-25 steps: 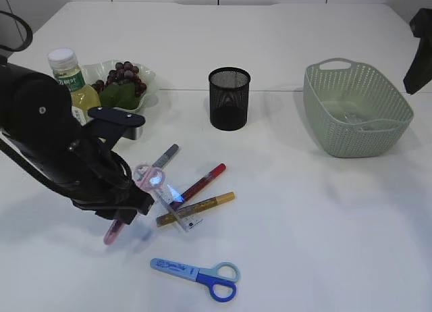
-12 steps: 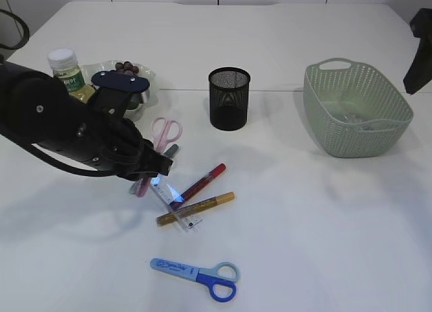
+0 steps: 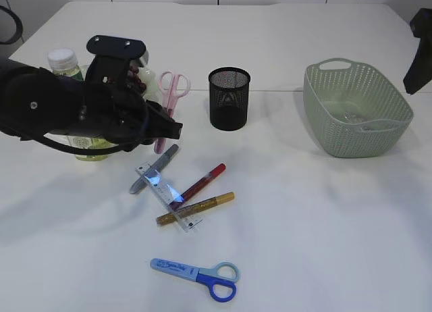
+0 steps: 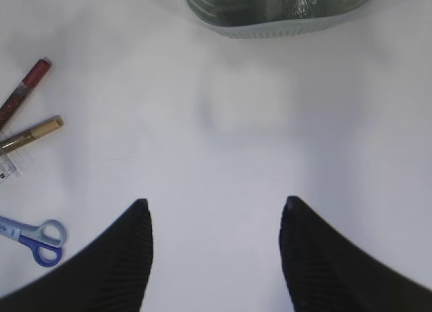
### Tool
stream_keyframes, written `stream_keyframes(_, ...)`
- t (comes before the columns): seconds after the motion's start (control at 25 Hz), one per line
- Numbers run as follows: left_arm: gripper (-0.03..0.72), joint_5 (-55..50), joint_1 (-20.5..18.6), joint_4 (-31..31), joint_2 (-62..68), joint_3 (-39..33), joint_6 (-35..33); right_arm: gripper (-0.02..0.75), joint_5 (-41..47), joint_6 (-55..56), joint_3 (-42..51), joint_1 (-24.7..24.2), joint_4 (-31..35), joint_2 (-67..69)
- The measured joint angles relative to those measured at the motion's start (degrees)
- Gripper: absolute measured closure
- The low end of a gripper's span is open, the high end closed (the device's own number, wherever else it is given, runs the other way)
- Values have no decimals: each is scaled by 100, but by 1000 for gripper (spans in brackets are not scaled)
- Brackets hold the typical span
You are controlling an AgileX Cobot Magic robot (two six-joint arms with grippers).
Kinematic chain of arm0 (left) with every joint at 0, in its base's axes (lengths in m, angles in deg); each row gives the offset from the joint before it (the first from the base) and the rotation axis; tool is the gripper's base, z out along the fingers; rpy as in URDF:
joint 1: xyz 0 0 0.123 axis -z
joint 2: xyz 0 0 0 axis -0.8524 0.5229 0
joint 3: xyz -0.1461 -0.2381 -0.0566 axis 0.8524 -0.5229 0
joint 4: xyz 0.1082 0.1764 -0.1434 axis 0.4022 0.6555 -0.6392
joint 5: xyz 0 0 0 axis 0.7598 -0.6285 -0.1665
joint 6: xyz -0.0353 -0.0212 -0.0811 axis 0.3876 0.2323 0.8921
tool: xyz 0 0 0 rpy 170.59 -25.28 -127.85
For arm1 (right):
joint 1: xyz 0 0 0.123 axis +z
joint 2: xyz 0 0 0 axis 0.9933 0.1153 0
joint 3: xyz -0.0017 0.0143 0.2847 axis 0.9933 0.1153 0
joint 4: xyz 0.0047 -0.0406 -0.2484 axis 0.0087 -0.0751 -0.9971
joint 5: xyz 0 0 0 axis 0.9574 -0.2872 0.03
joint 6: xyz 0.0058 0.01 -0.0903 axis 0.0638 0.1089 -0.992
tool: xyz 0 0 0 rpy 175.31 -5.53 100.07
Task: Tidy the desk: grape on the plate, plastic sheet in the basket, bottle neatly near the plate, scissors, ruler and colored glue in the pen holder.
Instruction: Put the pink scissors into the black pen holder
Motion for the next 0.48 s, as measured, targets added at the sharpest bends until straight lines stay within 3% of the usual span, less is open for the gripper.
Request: stream_keyframes(0.48,545,1912,0,360,0,0,0,267,-101,0,299,0,-262,0)
